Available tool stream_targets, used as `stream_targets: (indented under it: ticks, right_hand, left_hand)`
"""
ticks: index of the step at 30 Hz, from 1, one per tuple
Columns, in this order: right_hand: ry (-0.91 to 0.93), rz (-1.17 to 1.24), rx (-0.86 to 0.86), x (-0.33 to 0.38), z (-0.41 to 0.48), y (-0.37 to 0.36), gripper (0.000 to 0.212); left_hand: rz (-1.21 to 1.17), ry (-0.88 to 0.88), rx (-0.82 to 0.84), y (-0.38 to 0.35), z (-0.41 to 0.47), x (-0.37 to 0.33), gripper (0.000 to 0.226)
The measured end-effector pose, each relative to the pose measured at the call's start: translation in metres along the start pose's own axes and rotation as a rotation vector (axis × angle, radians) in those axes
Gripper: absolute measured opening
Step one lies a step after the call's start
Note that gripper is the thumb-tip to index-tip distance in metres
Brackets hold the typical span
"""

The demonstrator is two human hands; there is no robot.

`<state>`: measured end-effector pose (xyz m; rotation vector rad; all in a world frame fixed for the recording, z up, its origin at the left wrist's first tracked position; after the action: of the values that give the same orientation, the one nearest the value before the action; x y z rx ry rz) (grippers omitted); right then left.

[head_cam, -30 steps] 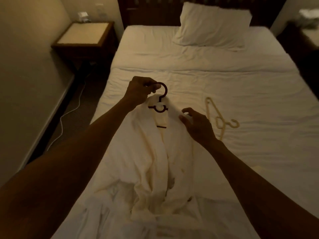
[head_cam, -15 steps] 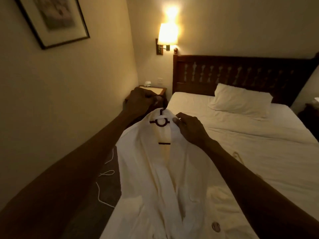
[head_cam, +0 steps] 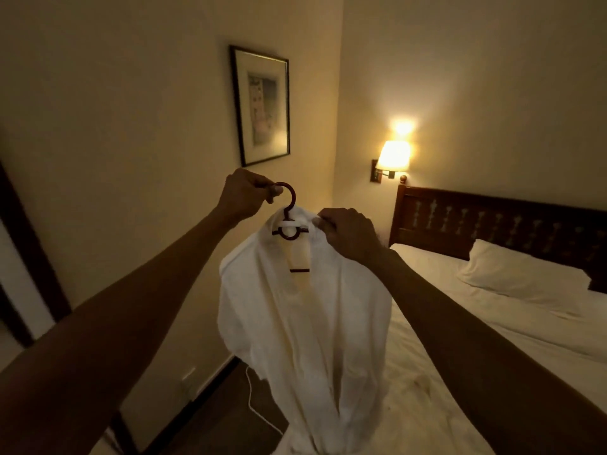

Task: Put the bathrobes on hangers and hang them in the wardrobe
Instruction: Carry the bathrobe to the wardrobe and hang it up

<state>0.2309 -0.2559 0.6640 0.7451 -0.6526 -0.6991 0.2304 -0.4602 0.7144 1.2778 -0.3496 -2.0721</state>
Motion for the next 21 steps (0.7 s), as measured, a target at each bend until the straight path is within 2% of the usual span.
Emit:
stream_targets:
  ticks: [3, 7, 9, 11, 14, 16, 21]
  right_hand:
    - [0.042, 0.09, 0.072, 0.054, 0.021, 0.0, 0.032]
    - [0.119, 0.238, -0.04, 0.127, 0.055, 0.019, 0.038]
    - [0.163, 0.344, -0.093, 0.168, 0.07, 0.027, 0.025]
    - [0.218, 0.412, -0.095, 0.209, 0.081, 0.025, 0.023]
    - [0.289, 0.5, -0.025, 0.259, 0.095, -0.001, 0.022]
    - [0.32, 0.548, 0.033, 0.291, 0.106, -0.024, 0.024]
    - [0.381, 0.553, 0.226, 0.371, 0.144, -0.104, 0.055]
  left_hand:
    - [-0.007, -0.048, -0.052, 0.07, -0.015, -0.02, 0.019]
    - [-0.023, -0.121, -0.152, 0.162, -0.026, -0.048, 0.017]
    - [-0.034, -0.125, -0.176, 0.204, -0.027, -0.056, 0.02]
    - [0.039, -0.111, -0.159, 0.237, -0.028, -0.06, 0.02]
    - [0.154, -0.08, -0.155, 0.28, -0.034, -0.046, 0.015]
    - [0.177, -0.068, -0.234, 0.314, -0.043, -0.023, 0.015]
    - [0.259, 0.037, -0.391, 0.406, -0.061, 0.039, 0.017]
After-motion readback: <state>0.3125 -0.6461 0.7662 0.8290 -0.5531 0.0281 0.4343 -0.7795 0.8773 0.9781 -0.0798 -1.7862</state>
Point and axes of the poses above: each hand's wrist, its own z-axis towards the middle knuckle, its own y-axis out of the back of the hand, x = y × z, the point moved 10 cm from there along z, towards the middle knuckle, and after that the axes turned 1 degree about z, right-handed, at the moved point
